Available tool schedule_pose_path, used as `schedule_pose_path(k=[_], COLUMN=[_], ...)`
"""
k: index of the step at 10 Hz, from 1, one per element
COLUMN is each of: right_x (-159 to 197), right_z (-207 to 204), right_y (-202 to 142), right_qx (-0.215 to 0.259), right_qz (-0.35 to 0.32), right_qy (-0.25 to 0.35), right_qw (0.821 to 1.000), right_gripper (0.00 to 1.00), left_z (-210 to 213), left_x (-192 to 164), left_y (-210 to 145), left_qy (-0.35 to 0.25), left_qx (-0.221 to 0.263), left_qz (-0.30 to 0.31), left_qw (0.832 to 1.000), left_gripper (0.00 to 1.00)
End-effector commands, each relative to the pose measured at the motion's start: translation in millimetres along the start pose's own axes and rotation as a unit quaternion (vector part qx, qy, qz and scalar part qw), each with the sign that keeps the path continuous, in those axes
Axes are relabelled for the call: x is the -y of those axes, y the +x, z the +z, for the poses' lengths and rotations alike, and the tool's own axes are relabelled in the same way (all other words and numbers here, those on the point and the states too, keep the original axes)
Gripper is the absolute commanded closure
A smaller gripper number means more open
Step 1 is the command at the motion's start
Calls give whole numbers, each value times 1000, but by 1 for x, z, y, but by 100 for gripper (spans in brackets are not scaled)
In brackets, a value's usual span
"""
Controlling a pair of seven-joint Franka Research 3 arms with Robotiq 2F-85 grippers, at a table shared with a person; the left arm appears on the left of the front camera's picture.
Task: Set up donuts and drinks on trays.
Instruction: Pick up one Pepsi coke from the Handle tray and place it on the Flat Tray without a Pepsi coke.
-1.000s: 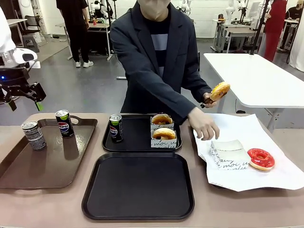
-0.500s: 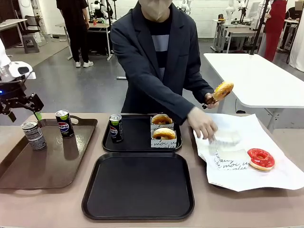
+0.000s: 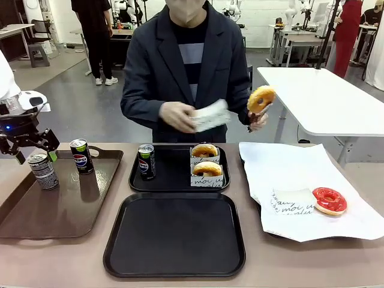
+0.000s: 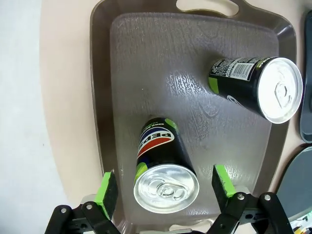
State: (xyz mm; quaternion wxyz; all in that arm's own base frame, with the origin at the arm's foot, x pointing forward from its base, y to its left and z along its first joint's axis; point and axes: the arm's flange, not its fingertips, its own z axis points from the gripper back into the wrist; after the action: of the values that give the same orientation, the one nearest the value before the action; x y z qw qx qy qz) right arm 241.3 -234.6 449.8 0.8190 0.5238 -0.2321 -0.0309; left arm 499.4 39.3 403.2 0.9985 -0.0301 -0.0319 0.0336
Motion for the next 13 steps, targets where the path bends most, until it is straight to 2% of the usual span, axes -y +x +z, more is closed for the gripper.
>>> schedule_pose_path(k=[1, 3, 4, 5, 6, 9, 10, 12, 13], right_x=[0, 0, 0, 0, 0, 0, 0, 0, 0], right_z=[1, 1, 1, 1, 1, 1, 1, 1, 1], right_y=[3, 3, 3, 3, 3, 3, 3, 3, 3], right_qx=[9, 9, 9, 9, 9, 9, 9, 9, 9], right_qz=[9, 9, 9, 9, 9, 9, 9, 9, 9], right_qy=[12, 12, 12, 12, 12, 12, 12, 12, 12], right_qw=[1000, 1000, 1000, 1000, 1000, 1000, 1000, 1000, 1000], right_gripper=[0, 0, 0, 0, 0, 0, 0, 0, 0], left_z=[-6, -10, -11, -12, -12, -9, -8, -4, 10], left_x=[1, 1, 2, 1, 0, 1, 1, 0, 3], left_y=[1, 8, 9, 7, 5, 8, 7, 2, -4], left_qy=[-6, -1, -5, -2, -2, 3, 5, 5, 8], left_qx=[8, 10, 12, 11, 12, 4, 2, 1, -1], left_qz=[-5, -3, -8, -4, -4, -4, -3, -1, -14], left_qw=[1000, 1000, 1000, 1000, 1000, 1000, 1000, 1000, 1000], left_gripper=[0, 0, 44, 55, 99, 100, 91, 100, 100])
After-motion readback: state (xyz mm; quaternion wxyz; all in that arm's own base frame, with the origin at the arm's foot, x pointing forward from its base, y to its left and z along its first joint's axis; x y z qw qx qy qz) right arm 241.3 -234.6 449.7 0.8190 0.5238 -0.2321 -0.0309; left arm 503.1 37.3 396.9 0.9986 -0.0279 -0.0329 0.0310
